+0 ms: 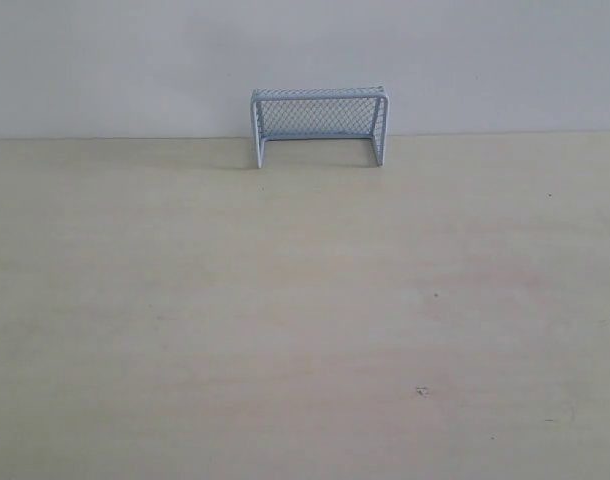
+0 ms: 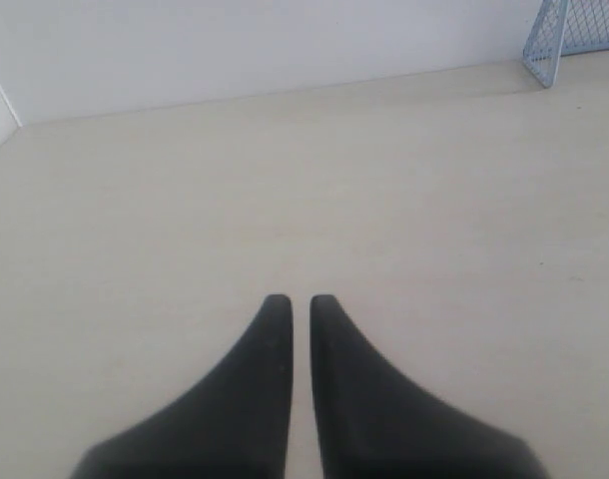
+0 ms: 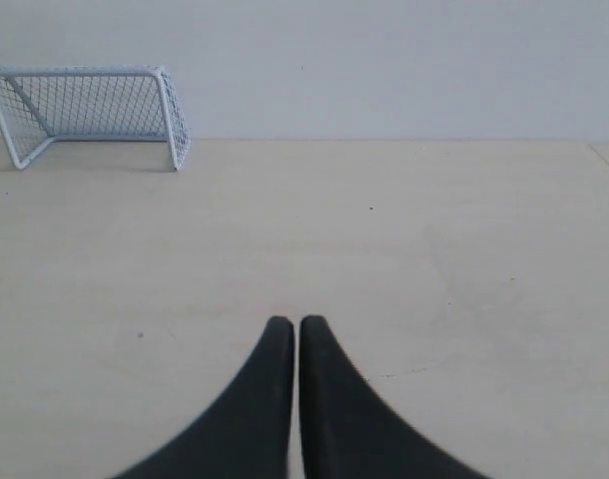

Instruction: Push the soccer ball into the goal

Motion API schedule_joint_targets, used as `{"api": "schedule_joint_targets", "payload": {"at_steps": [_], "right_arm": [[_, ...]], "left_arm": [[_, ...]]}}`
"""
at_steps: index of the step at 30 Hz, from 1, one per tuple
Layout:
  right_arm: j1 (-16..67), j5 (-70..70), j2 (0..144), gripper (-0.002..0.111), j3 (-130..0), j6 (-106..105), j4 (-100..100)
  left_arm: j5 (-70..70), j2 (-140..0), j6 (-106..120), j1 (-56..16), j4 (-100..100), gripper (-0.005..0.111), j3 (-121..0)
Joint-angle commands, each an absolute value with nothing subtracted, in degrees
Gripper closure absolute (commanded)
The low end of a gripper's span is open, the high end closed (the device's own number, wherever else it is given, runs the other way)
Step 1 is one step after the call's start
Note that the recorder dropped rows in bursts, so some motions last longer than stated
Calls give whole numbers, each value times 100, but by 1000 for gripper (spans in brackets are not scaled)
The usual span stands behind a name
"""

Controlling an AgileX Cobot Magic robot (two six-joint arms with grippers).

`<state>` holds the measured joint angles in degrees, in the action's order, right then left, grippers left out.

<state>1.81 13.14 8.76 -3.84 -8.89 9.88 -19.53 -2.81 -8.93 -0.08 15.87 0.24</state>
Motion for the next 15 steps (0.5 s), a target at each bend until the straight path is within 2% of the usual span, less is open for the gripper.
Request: {"api": "schedule_joint_targets", "payload": {"at_steps": [1,15], "right_arm": [[161,1137,678,108,-112,-911,969],[-146,1278,55,108,0,-912,969]], "left_arm": [[-1933,-312,-947,-53,1590,100,0],[-1933,-312,-947,-53,1590,100,0]]}}
